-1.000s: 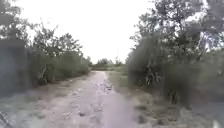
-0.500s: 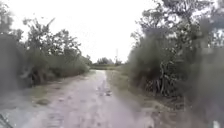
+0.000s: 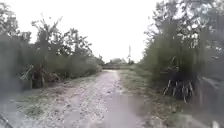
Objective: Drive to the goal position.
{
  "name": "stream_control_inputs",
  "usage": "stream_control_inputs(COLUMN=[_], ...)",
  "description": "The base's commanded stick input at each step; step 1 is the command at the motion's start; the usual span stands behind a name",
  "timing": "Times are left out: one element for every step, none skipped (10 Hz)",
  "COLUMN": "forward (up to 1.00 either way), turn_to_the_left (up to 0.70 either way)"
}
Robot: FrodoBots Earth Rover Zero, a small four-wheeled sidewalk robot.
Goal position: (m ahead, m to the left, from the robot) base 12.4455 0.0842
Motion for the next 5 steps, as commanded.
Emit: stream_control_inputs(forward=[1.0,1.0,1.0,1.0,1.0], turn_to_the_left=[0.0,0.0,0.0,0.0,0.0])
